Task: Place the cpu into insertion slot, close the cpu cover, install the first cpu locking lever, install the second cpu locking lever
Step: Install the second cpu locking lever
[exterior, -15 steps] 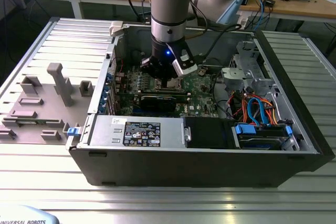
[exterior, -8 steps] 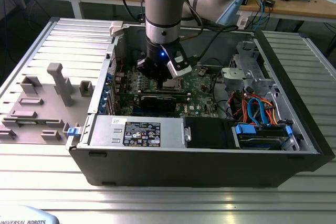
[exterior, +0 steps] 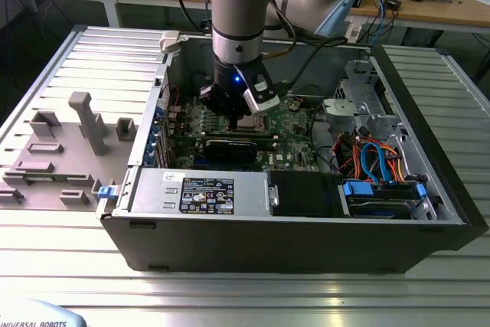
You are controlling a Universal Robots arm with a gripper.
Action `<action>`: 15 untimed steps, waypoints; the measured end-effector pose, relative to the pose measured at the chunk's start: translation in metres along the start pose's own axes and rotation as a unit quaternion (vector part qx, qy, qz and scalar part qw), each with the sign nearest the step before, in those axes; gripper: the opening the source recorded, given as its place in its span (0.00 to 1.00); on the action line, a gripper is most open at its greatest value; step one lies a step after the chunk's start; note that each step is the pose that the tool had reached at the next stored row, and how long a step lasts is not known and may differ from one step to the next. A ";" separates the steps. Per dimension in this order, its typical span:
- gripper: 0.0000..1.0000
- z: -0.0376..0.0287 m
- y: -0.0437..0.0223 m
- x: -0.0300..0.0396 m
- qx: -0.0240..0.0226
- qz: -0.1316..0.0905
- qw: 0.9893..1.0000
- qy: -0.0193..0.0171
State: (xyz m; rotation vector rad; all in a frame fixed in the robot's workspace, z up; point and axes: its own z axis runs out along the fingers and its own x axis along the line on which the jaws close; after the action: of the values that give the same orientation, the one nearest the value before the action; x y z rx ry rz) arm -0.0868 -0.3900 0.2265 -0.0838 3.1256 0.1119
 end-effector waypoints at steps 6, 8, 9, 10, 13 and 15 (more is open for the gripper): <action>0.11 0.0002 -0.0035 0.0006 -0.004 0.000 1.000 0.000; 0.11 0.0002 -0.0054 0.0018 -0.007 0.000 1.000 0.000; 0.11 0.0002 -0.0059 0.0022 -0.007 0.000 1.000 0.000; 0.11 0.0002 -0.0065 0.0026 -0.008 0.000 1.000 0.000; 0.11 0.0001 -0.0078 0.0038 -0.010 0.000 1.000 -0.001; 0.11 0.0001 -0.0088 0.0047 -0.012 0.000 1.000 -0.001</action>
State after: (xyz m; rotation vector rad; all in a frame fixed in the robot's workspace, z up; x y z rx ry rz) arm -0.0910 -0.3989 0.2258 -0.0837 3.1233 0.1499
